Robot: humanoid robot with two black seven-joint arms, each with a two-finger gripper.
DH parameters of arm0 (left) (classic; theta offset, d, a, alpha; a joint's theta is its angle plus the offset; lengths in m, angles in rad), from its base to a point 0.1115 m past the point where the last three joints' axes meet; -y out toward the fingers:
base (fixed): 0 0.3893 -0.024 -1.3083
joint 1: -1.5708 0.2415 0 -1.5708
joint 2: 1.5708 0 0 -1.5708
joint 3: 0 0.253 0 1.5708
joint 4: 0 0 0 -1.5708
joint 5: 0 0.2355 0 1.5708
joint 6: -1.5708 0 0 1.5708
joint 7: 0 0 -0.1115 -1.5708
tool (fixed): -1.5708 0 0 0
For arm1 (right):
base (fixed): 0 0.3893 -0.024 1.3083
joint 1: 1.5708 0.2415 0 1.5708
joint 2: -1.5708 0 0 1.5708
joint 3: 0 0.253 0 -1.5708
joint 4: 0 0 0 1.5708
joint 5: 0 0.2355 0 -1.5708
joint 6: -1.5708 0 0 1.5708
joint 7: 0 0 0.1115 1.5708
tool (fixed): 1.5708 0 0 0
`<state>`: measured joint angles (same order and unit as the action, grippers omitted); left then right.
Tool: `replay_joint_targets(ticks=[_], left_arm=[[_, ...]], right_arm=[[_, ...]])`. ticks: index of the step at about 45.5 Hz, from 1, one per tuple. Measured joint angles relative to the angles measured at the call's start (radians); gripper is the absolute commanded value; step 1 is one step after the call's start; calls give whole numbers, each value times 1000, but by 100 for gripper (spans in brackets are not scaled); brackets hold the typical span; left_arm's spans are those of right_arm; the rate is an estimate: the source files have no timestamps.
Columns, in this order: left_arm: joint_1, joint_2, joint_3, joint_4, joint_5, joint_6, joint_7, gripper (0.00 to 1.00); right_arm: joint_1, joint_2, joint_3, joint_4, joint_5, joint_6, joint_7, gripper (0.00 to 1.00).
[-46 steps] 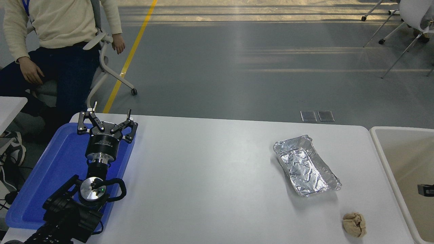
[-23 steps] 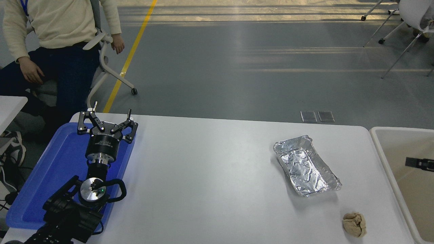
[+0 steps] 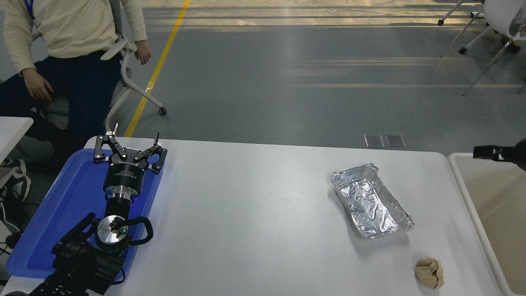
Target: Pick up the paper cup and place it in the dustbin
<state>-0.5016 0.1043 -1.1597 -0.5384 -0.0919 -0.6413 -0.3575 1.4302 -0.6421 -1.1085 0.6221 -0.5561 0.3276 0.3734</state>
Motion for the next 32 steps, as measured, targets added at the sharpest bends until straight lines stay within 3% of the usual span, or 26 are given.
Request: replay_joint_targets(ticks=[18, 32], left_arm=[[0, 0, 0, 0, 0, 0, 0, 100], [0, 0, 0, 0, 0, 0, 0, 100]], right_arm=[[416, 49, -212, 488, -36, -11, -8, 99], [671, 184, -291, 815, 62, -18, -14, 99]])
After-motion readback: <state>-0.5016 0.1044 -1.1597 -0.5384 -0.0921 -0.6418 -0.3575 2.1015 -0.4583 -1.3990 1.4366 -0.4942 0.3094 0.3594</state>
